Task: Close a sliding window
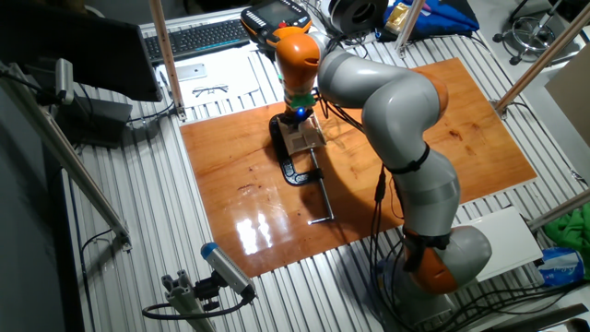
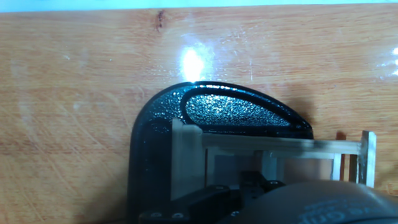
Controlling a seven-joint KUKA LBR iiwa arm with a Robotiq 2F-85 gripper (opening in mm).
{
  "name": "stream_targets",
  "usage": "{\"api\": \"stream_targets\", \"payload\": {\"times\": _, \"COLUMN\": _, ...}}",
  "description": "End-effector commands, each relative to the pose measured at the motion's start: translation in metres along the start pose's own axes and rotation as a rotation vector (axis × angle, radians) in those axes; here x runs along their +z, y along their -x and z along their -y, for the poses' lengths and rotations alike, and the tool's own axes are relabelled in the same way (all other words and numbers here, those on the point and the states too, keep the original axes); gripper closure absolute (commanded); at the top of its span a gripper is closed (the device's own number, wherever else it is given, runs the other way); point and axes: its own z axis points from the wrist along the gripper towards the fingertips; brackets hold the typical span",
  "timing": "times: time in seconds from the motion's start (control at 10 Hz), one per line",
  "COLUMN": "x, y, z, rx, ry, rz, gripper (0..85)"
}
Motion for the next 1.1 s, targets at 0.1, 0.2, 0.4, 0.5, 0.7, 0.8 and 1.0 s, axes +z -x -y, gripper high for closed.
{"api": "stream_targets", "payload": {"times": 0.1, "x": 0.0004, "y": 0.0000, "z": 0.0015, "rx": -0.002, "ry": -0.001, "rz": 0.001, "gripper": 85.0}}
{"api": "stream_targets", "payload": {"times": 0.2, "x": 0.0007, "y": 0.0000, "z": 0.0022, "rx": -0.003, "ry": -0.001, "rz": 0.001, "gripper": 85.0}}
{"api": "stream_targets", "payload": {"times": 0.4, "x": -0.0003, "y": 0.0006, "z": 0.0043, "rx": -0.005, "ry": -0.001, "rz": 0.001, "gripper": 85.0}}
{"api": "stream_targets", "payload": {"times": 0.5, "x": -0.0006, "y": 0.0009, "z": 0.0058, "rx": -0.005, "ry": -0.002, "rz": 0.001, "gripper": 85.0}}
{"api": "stream_targets", "payload": {"times": 0.7, "x": 0.0000, "y": 0.0006, "z": 0.0076, "rx": -0.003, "ry": -0.005, "rz": 0.003, "gripper": 85.0}}
{"api": "stream_targets", "payload": {"times": 0.8, "x": 0.0002, "y": 0.0006, "z": 0.0077, "rx": -0.002, "ry": -0.007, "rz": 0.003, "gripper": 85.0}}
{"api": "stream_targets", "payload": {"times": 1.0, "x": -0.0001, "y": 0.0006, "z": 0.0078, "rx": 0.002, "ry": -0.011, "rz": 0.003, "gripper": 85.0}}
